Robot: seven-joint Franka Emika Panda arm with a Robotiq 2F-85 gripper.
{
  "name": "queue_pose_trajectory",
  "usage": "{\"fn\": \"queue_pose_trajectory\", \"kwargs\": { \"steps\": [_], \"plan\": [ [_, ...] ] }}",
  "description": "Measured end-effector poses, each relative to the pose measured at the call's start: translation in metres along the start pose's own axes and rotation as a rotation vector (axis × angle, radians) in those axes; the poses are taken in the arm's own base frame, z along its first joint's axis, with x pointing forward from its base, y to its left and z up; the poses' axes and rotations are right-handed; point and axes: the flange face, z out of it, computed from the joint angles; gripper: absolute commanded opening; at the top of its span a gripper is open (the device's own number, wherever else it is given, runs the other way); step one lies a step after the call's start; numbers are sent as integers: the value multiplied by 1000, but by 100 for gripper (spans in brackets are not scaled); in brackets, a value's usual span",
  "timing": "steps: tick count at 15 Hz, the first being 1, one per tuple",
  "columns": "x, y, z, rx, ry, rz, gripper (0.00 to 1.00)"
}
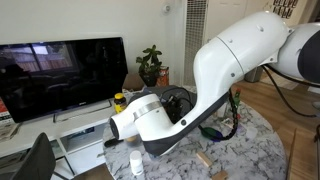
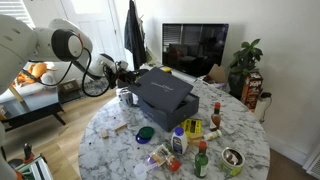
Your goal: Pick up the shoe box lid and cover the shoe box
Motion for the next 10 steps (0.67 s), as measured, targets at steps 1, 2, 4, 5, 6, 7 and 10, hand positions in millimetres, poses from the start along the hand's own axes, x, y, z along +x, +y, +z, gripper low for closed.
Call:
{"fn": "queue_pose_trajectory", "kwargs": {
  "steps": [1, 2, 4, 5, 6, 7, 10],
  "plan": [
    [1, -2, 0, 4, 2, -3, 10],
    [2, -3, 0, 10, 5, -4, 11],
    [5, -5, -1, 24, 13, -3, 22],
    [7, -5, -2, 32, 18, -2, 24],
    [8, -5, -2, 40, 22, -1, 27],
    [10, -5, -3, 50, 27, 1, 25],
    [14, -6, -3, 74, 37, 4, 20]
  ]
}}
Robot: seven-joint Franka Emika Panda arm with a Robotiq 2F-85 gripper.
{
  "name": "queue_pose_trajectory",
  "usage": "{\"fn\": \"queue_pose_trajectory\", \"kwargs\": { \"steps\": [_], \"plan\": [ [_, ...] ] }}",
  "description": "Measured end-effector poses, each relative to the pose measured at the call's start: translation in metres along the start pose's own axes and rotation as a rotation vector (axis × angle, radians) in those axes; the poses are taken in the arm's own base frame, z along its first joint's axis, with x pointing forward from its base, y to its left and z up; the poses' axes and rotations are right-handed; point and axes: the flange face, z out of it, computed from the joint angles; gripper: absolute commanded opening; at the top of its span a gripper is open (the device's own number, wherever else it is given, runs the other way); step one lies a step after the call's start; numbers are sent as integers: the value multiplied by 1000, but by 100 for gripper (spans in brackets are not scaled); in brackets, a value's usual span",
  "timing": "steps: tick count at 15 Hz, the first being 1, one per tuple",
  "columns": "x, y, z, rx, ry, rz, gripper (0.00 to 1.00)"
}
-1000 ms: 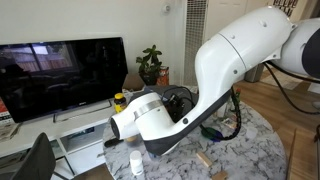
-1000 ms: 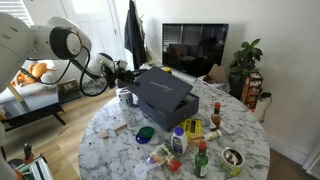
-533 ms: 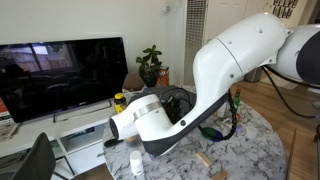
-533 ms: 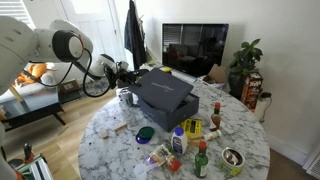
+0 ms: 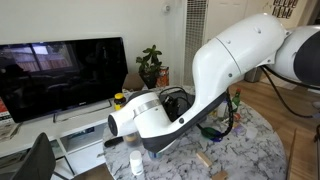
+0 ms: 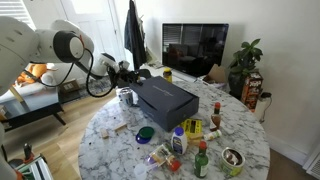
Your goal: Pick up the shoe box lid and cover the shoe box
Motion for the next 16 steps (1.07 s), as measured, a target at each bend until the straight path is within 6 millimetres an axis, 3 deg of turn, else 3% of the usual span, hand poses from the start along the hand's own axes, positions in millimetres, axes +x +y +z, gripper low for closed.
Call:
{"fn": "queue_pose_trajectory", "kwargs": {
  "steps": [2, 9, 11, 12, 13, 16],
  "plan": [
    [2, -1, 0, 14, 7, 0, 14],
    [7, 0, -2, 37, 18, 4, 15],
    [7, -1, -2, 38, 16, 6, 22],
    [8, -1, -2, 39, 15, 7, 35],
    [9, -2, -2, 41, 14, 9, 36],
    [9, -5, -1, 43, 12, 10, 54]
  ]
}}
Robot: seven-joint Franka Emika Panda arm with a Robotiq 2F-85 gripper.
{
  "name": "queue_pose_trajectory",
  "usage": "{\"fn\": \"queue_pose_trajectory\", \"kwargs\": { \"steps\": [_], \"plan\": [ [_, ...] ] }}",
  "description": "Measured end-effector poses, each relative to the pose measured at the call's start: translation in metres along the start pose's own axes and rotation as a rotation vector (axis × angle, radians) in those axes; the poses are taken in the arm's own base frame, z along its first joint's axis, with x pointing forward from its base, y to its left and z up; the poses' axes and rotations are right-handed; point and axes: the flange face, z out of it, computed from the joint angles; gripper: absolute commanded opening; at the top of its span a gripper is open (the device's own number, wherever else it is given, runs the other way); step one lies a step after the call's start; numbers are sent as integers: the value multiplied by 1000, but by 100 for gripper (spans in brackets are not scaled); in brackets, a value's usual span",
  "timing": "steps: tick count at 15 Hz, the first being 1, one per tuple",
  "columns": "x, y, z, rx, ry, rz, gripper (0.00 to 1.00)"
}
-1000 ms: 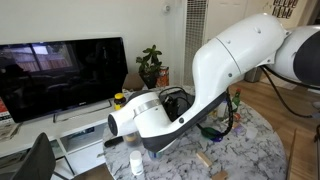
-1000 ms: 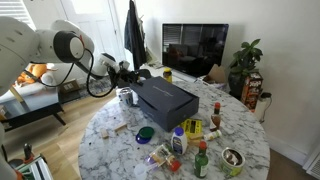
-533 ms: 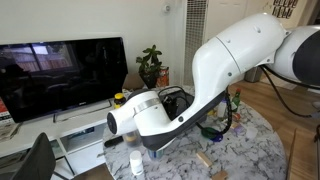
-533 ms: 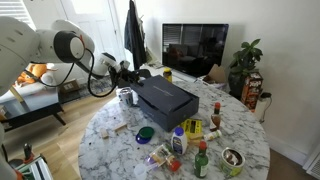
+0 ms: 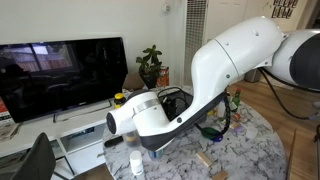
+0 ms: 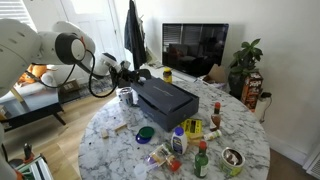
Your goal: Pick up the shoe box lid and cover the shoe box
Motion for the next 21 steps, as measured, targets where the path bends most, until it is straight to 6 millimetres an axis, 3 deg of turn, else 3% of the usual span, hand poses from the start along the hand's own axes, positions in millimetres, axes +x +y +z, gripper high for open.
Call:
{"fn": "queue_pose_trajectory", "kwargs": {
  "steps": [2, 5, 10, 11, 17, 21],
  "plan": [
    [1, 0, 0, 3, -1, 2, 60],
    [4, 2, -1, 10, -3, 10, 60],
    [5, 3, -5, 34, -12, 13, 95],
    [5, 3, -6, 41, -15, 11, 98],
    [2, 6, -16, 89, -38, 5, 100],
    [2, 18, -29, 152, -71, 6, 100]
  ]
}}
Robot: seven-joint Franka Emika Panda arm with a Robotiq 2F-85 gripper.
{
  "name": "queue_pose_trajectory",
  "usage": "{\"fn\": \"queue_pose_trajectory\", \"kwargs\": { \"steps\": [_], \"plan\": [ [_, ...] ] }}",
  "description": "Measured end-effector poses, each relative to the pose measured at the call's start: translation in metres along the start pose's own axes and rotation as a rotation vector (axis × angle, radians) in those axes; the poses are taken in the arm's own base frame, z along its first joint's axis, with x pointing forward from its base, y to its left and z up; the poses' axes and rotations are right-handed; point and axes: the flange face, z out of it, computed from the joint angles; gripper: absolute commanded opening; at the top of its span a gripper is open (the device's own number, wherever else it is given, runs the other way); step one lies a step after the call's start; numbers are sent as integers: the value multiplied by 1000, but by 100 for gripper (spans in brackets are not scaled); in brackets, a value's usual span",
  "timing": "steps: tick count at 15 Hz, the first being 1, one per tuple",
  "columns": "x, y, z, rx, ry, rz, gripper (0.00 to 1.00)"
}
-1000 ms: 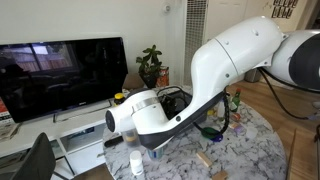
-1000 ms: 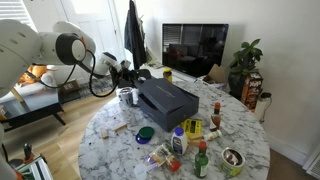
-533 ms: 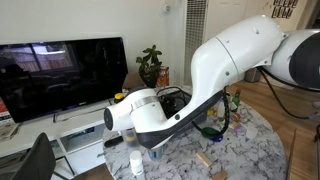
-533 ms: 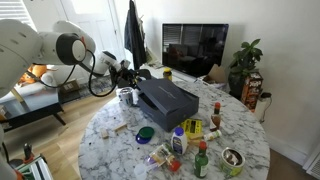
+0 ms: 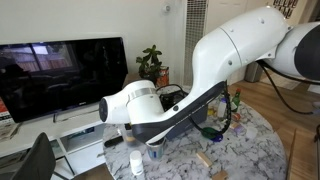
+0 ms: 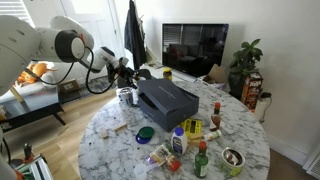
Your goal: Pick up the shoe box lid and cover the shoe box
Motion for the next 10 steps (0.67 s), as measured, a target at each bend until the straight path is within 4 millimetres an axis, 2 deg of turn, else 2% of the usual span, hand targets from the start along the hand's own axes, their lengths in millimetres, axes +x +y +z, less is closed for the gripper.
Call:
{"fn": "queue_pose_trajectory", "kwargs": {
  "steps": [7, 10],
  "plan": [
    [4, 40, -27, 89, -34, 45, 100],
    [4, 42, -27, 90, -36, 50, 100]
  ]
}}
